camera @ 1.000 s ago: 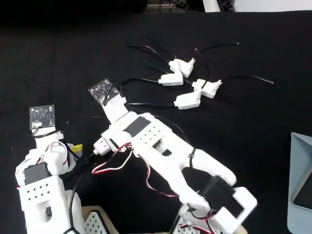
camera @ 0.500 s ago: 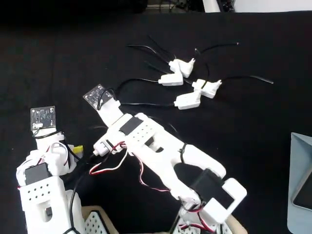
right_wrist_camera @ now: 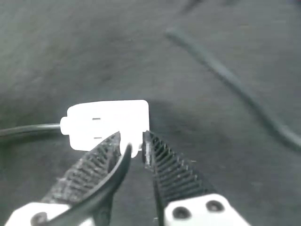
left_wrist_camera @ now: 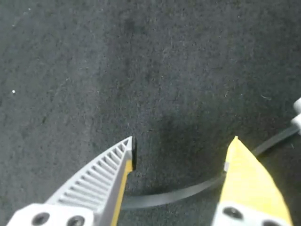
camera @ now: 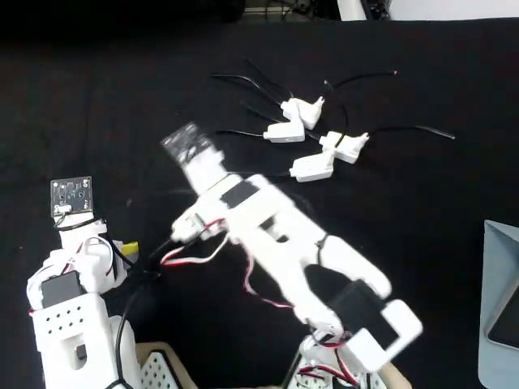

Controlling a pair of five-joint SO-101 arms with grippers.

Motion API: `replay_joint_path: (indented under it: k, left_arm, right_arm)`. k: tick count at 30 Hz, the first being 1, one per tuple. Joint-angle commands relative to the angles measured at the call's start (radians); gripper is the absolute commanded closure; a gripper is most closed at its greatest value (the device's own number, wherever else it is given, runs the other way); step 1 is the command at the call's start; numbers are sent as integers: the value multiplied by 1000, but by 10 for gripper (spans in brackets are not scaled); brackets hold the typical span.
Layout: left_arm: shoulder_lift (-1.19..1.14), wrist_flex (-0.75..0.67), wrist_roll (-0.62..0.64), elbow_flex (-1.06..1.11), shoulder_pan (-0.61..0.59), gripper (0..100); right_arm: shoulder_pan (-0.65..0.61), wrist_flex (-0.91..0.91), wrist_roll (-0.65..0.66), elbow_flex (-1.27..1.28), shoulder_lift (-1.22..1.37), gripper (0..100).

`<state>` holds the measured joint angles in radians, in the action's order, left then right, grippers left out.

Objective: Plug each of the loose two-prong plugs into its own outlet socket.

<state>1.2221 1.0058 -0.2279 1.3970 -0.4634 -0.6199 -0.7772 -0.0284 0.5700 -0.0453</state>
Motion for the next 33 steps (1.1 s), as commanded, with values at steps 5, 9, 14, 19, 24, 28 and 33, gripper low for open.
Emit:
replay_joint_path:
  k: [5,9,14,19,24,28,33]
  left_arm:
    - [11,-20,3,-5,-7,690]
    - [11,-21,3,-5,-7,690]
    - [11,-21,3,-5,-7,690]
    - [11,-21,3,-4,-7,688]
    - [11,-21,3,-4,-7,687]
    - [11,-23,3,-4,-5,687]
    - [11,-55,3,15,-5,687]
  right_arm:
    - [242,100,6,-68,-84,986]
    - [344,199,6,-67,-84,986]
    - [420,261,0,-67,-82,983]
    - [427,261,0,-84,-18,971]
    - [427,253,-2,-114,41,877]
    - [422,210,-2,-116,8,877]
    - [417,94,-35,-99,-124,877]
